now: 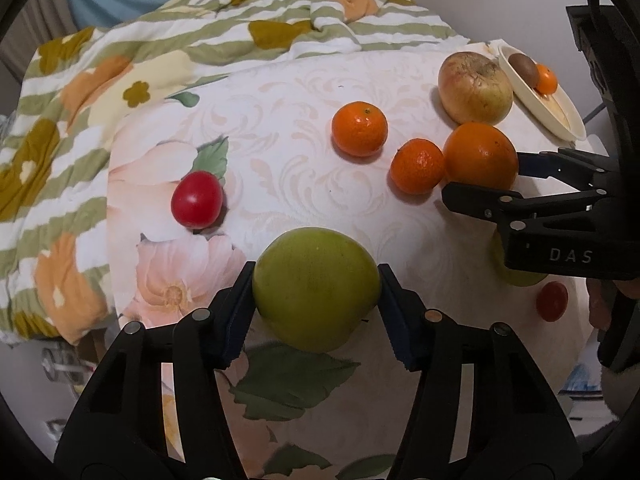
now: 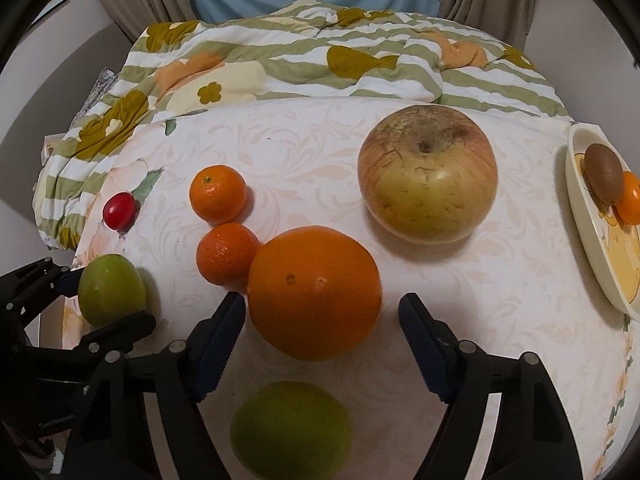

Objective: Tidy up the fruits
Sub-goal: 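Grasp the green apple with the left tool while the right tool grasps another orange, then carry the green apple with the left tool into the bowl and release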

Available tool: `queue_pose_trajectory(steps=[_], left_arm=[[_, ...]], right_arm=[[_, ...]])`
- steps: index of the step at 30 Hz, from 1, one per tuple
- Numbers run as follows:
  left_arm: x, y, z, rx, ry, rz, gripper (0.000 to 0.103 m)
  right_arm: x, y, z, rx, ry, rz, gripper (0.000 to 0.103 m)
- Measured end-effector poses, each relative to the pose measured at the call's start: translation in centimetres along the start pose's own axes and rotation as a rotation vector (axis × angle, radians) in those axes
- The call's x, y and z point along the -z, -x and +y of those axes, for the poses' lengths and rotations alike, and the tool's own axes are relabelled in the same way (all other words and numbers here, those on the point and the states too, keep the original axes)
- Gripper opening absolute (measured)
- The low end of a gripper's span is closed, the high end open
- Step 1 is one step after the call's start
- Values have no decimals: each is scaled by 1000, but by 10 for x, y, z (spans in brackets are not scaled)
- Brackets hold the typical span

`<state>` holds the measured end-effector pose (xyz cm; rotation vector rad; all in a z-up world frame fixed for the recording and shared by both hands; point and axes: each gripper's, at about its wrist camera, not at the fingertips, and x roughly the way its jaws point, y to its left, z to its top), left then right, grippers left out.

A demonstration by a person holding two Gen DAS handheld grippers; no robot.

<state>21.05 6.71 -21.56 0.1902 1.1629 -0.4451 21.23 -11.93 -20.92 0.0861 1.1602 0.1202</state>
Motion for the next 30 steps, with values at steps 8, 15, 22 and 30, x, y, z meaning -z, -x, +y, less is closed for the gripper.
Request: queue_pose_trajectory(steps=[8,15,22,30], left_arm=[[4,3,2,0,12,6,65],[8,11,9,1,47,-8,64],[8,29,11,-9,59,-39,64],[7,61,12,-19,70,-98,65]], right_arm=[[-4,-4,5,6,43,-6,55],[-1,0,6,4,44,-12,55],[-1,15,8,11,45,-35,55],[1,50,8,9,21,-71,55]])
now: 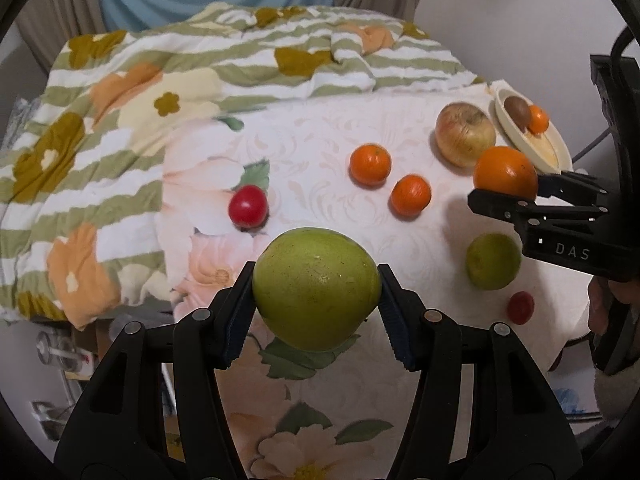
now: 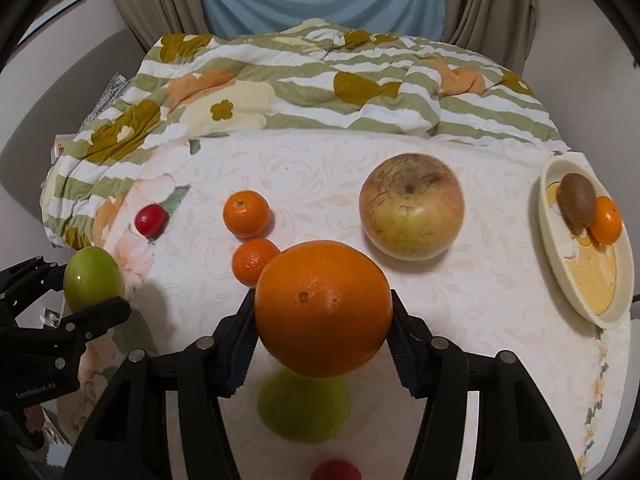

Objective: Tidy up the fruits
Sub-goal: 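Carry the green apple with the left tool into the bowl and release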

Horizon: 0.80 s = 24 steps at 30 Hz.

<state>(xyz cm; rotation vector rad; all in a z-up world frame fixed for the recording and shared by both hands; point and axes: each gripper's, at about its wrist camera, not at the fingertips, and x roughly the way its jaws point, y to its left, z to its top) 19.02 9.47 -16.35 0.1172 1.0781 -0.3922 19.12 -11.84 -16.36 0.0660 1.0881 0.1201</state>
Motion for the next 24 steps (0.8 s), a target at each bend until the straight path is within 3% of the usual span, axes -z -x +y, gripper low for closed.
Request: queue_pose_trajectory(steps=[14,24], left_arm=[[-26,58,-27,-16,11,-123,65],[-52,84,-94,-85,42,-195,65]], right_arm=[[-3,80,-36,37,-57,-100,55],[-2,126,-109,27,-33,-170,55]])
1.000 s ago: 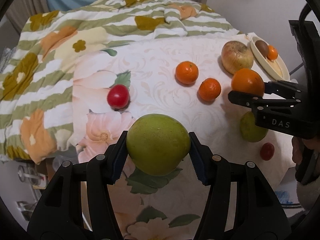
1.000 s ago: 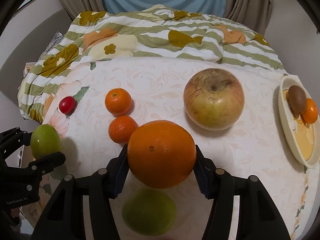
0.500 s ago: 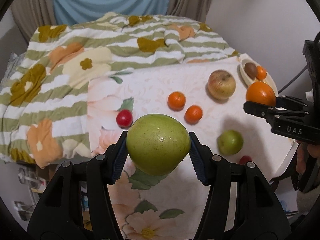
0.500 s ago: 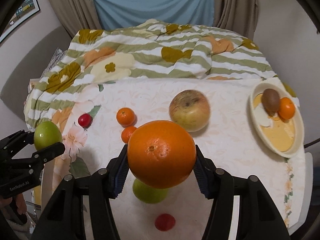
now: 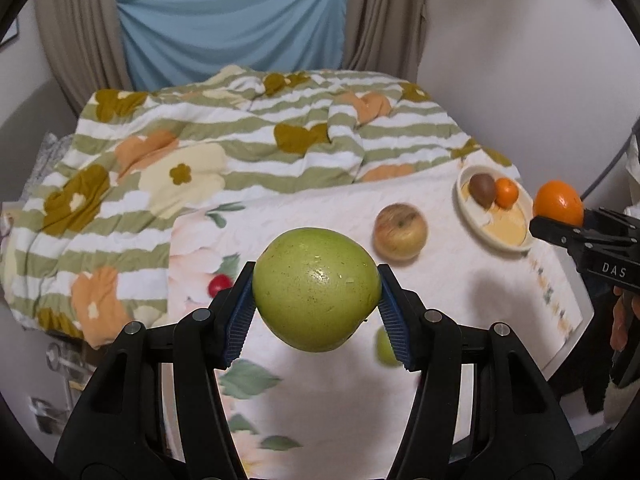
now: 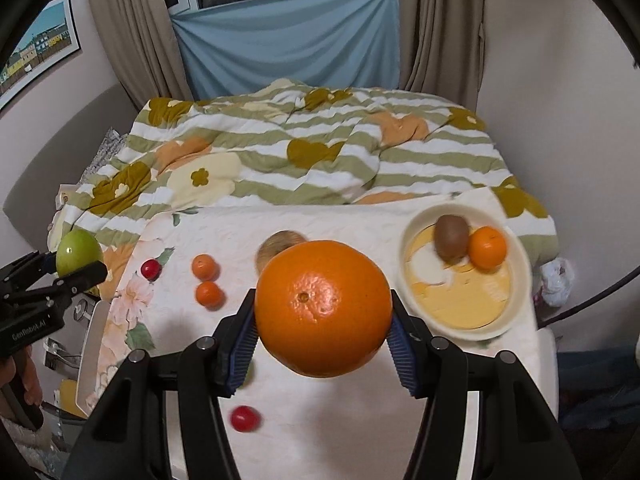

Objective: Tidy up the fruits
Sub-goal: 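Carry the green apple with the left tool into the bowl and release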

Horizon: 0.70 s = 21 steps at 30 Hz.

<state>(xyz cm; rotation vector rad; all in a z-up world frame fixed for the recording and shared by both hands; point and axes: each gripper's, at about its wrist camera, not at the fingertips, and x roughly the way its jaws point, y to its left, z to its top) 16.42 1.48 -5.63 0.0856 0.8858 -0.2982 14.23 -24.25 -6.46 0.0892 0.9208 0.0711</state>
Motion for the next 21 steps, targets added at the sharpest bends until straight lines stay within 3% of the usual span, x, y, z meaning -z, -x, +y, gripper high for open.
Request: queue_pose_trajectory(steps=[12,21], left_arm=[[-24,-14,-115,-9,58,-34,65],[-50,-58,-186,68,-14,7,65]], right_arm=[[-2,17,-114,-22,46,-23,55],[0,13,-179,2,28,-8,55]])
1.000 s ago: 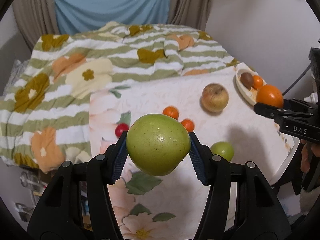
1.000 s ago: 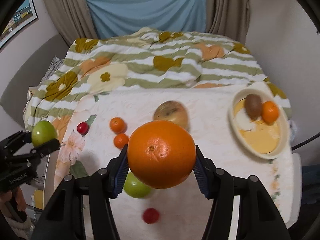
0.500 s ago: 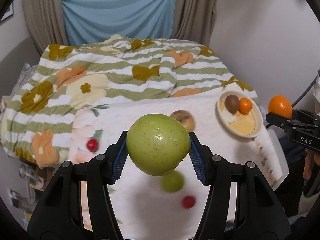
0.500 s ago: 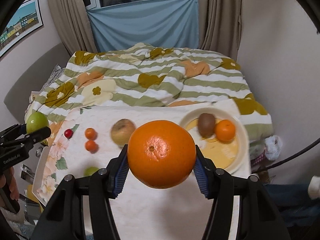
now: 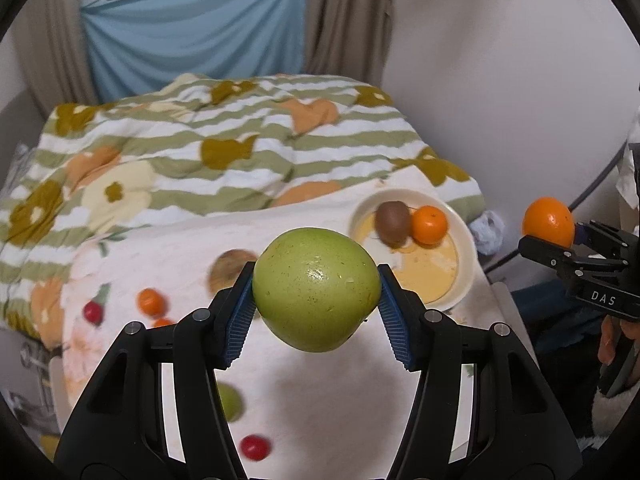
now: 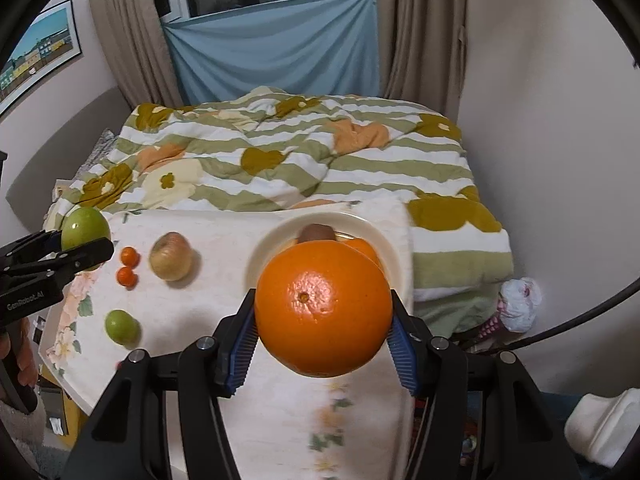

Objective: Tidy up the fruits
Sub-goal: 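Carry the green apple with the left tool into the bowl and release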

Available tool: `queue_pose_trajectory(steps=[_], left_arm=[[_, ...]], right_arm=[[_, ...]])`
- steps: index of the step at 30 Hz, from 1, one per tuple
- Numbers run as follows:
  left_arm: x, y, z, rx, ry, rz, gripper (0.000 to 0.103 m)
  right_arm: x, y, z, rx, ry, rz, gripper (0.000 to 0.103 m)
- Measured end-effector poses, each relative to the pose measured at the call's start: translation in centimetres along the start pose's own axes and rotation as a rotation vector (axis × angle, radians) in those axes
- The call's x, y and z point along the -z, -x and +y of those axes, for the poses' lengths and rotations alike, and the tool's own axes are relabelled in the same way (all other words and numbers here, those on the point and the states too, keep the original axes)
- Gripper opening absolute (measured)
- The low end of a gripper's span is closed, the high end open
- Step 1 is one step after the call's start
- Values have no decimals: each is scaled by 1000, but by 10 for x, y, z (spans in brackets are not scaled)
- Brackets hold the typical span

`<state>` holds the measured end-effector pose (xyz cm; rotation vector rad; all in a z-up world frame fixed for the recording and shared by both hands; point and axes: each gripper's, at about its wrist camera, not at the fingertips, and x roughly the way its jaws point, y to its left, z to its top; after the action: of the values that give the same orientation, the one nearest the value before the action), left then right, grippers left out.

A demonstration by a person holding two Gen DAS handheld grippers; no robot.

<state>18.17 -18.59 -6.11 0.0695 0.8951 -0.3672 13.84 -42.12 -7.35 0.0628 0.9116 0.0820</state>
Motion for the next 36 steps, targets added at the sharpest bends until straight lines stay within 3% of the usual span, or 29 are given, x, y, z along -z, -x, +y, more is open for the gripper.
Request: queue_pose_trajectory(steps=[9,20,28,34,35,36], left_arm=[[-22,-86,-43,110,-106,115,65],[-22,-169,-71,139,-300,253,65],[-20,-191,-90,138,-415,298,65],[-18,-197,-95,133,-445,313,65],[-19,-196,-95,132,-448,308,67],[-20,-194,-95,130,-451,297,79]], right_arm=[[6,-26,-38,33,-107,43,55],[16,-58,-53,73,-188,92,55],[19,-67,-56,92,-203,103,55],[21,-67,-62,104,-235,106,55],[21,-66,-62,106,-238,105,55],[21,-65,-63,108,-240,104,55]])
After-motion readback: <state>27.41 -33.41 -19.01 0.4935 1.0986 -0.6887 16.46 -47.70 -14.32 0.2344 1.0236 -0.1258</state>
